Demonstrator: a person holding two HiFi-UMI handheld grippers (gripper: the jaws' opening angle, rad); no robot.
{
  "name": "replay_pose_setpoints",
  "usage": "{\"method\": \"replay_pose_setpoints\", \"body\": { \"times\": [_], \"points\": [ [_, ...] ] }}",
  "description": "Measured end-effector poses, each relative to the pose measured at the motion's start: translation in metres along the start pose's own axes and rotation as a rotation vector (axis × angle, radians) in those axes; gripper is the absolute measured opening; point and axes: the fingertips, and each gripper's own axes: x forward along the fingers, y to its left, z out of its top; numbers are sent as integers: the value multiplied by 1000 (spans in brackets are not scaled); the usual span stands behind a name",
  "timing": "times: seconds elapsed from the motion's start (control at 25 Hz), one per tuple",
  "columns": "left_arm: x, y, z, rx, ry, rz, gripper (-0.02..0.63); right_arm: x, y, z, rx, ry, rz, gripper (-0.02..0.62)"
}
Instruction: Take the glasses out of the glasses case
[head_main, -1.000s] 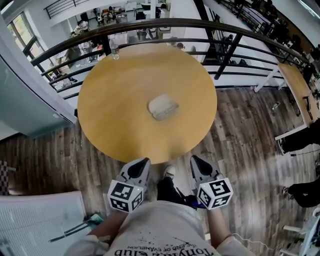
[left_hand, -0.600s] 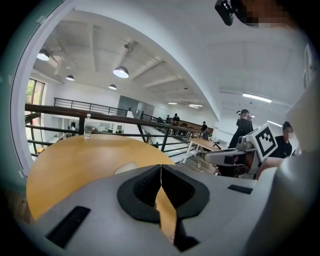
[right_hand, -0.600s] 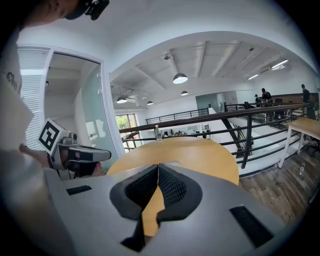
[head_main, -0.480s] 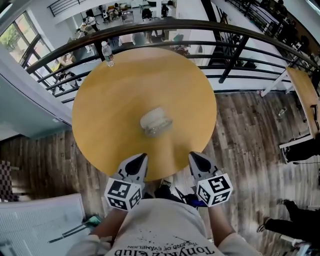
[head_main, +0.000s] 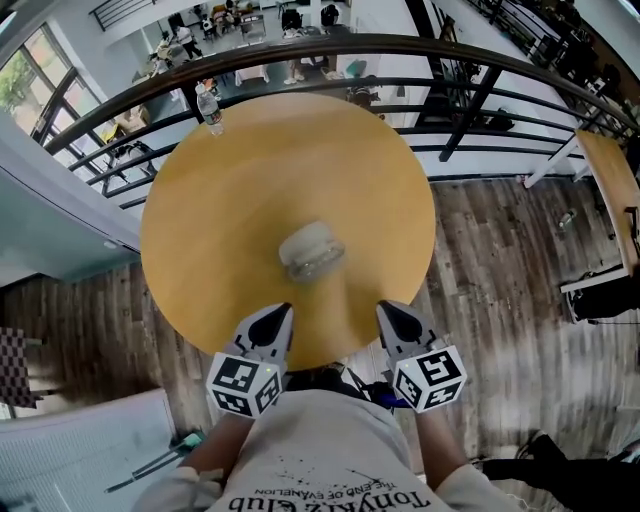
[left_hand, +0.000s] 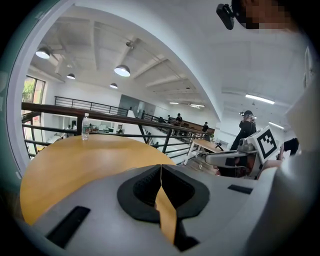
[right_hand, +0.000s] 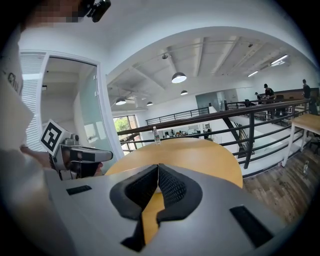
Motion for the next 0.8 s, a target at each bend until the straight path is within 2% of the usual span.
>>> {"method": "replay_pose_setpoints", "body": {
  "times": [0.28,0.8],
  "points": [
    [12,12,11,33,15,-51,25,15,-1,8,17,-12,-36,26],
    [36,33,7,52,48,-110,25,42,-4,4,29,8,-70,26]
  ]
}}
